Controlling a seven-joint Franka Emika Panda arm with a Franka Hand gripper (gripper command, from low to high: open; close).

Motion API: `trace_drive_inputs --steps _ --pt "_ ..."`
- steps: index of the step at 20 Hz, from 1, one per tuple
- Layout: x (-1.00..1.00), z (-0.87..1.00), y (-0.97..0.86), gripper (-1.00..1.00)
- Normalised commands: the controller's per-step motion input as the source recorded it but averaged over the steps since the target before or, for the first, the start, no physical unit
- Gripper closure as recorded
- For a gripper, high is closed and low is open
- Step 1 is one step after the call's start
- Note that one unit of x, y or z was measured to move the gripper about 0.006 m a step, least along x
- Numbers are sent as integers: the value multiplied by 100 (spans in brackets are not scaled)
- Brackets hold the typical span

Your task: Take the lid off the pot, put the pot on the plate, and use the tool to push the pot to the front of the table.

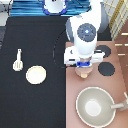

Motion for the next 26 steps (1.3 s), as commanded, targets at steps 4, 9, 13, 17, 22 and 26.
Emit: trace_drive_inputs --steps 4,9,13,17,22,26 --pt "-2 17 12 100" --pt "-45 66 28 100" --pt "-90 86 4 100" --pt "-100 47 -1 100" --pt "-100 1 -10 100" --pt "-100 -46 -25 100"
